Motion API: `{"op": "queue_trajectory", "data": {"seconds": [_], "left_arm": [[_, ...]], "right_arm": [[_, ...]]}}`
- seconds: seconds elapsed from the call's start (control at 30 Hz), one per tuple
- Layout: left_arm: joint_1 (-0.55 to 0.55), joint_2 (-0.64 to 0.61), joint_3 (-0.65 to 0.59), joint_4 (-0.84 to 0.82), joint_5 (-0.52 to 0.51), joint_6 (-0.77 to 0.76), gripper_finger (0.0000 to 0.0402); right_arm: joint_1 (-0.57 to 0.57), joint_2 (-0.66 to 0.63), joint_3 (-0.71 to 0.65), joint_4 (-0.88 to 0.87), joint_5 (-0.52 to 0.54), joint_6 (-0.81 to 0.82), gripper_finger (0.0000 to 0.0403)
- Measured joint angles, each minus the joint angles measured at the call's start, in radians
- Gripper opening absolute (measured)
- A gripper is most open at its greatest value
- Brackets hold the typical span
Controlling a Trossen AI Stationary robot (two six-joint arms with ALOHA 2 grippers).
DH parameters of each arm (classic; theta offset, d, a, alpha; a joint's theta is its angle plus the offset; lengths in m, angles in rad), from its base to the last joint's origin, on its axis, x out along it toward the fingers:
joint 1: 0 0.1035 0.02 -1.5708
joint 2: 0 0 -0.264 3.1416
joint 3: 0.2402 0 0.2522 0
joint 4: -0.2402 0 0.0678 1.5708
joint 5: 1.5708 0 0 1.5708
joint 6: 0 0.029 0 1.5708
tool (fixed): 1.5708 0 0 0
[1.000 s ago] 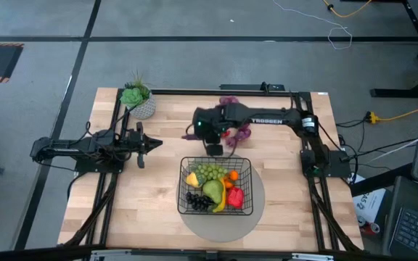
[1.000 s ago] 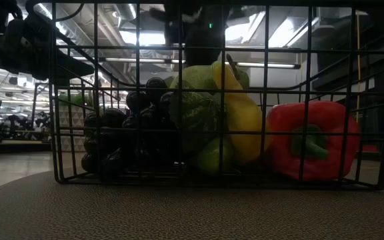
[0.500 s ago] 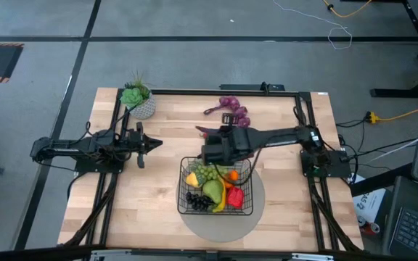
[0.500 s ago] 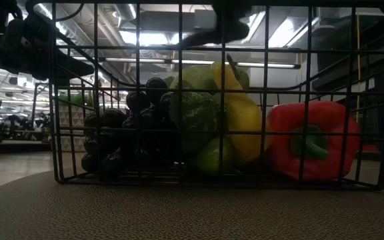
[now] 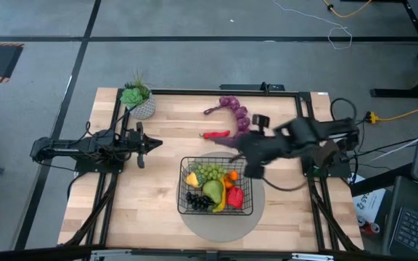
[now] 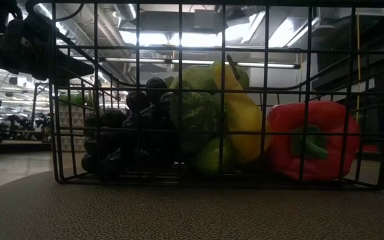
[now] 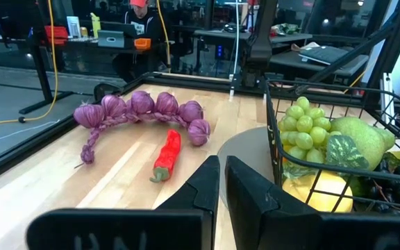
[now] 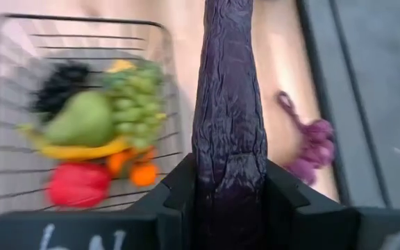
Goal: Build produce basket
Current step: Put the violet chili pepper into the wire basket
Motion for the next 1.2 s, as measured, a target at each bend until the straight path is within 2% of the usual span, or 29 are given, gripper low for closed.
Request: {"op": "queue_trajectory", "data": {"seconds": [0.27, 0.4, 0.6, 0.7, 0.87, 1.07, 1.2], "left_arm": [[0.000, 0.000, 0.000, 0.000, 0.000, 0.000, 0.0019], [0.000, 0.000, 0.000, 0.000, 0.000, 0.000, 0.0019], [0.000, 0.000, 0.000, 0.001, 0.000, 0.000, 0.0019], [0.000, 0.000, 0.000, 0.001, 0.000, 0.000, 0.0019], [0.000, 0.000, 0.000, 0.001, 0.000, 0.000, 0.0019], [0.000, 0.000, 0.000, 0.001, 0.000, 0.000, 0.0019], [0.000, 0.000, 0.000, 0.001, 0.000, 0.000, 0.0019]], "right_arm": [[0.123, -0.091, -0.004, 0.001, -0.012, 0.028, 0.0097], [0.154, -0.123, -0.057, 0.002, -0.005, 0.052, 0.0098], [0.167, -0.152, -0.310, 0.020, 0.086, 0.174, 0.0103], [0.167, -0.156, -0.455, 0.139, 0.072, 0.196, 0.0098], [0.174, -0.155, -0.595, 0.373, -0.076, 0.042, 0.0098], [0.173, -0.156, -0.704, 0.536, -0.276, -0.280, 0.0098], [0.172, -0.156, -0.756, 0.587, -0.301, -0.397, 0.0098]]}}
